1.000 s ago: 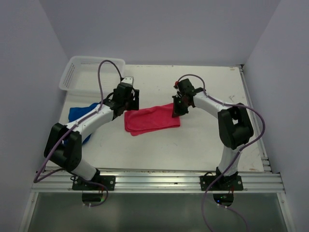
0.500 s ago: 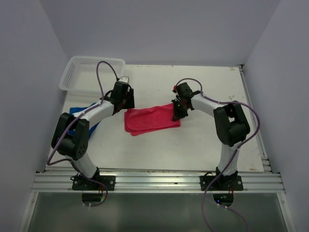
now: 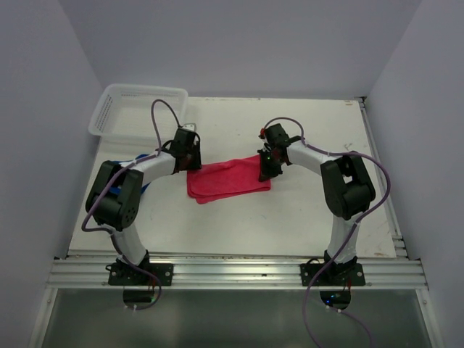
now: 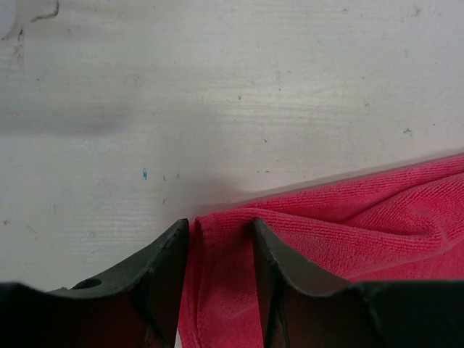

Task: Roll the towels
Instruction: Fold the towel

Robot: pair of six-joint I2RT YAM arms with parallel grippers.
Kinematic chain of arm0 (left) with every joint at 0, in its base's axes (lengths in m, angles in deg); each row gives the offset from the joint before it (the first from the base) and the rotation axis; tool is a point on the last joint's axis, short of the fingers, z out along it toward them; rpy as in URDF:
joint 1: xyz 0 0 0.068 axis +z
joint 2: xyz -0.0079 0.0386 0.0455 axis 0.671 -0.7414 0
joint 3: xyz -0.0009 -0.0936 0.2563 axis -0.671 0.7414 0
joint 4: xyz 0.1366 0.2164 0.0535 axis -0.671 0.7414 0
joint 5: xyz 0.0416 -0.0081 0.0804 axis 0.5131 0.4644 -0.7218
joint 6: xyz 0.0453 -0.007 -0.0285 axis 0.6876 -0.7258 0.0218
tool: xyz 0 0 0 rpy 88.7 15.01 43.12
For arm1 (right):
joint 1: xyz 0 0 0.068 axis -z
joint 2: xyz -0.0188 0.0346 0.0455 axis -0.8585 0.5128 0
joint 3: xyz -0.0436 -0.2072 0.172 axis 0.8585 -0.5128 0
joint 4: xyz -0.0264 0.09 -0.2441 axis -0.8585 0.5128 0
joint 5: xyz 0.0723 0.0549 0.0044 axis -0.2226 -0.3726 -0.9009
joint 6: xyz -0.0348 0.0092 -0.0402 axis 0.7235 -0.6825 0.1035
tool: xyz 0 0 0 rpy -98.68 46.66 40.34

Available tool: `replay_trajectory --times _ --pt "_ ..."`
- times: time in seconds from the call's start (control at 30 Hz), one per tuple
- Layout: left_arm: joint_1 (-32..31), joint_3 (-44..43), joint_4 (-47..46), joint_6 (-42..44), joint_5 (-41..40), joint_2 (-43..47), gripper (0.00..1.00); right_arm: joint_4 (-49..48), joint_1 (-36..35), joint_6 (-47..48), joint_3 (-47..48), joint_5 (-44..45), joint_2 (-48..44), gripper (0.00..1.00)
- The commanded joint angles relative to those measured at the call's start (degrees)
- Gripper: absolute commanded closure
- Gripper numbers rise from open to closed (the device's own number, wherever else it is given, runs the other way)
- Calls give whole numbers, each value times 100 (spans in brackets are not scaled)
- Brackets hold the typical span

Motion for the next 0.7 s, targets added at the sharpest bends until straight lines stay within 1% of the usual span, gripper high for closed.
replay_trajectory --times 0.0,0.17,0.27,0.3,0.37,0.4,0.43,0.67 --pt "41 46 -178 -172 -27 -58 57 -76 54 149 -65 123 247 100" --pt "41 143 -223 -198 -132 100 70 -67 54 149 -47 123 273 100" --pt "41 169 -214 -198 -203 223 84 -41 63 157 -56 141 282 100" --pt "41 178 -231 -207 -229 259 90 -32 63 166 -47 149 282 100" --pt "49 230 -231 -233 -325 364 95 -6 54 175 -56 176 273 100" --pt "50 239 -240 -233 -352 391 96 3 63 184 -56 185 273 100" --pt "50 274 -249 -242 -378 417 100 21 71 201 -56 193 282 100" --pt "50 362 -223 -286 -493 654 100 56 98 201 -39 220 229 100"
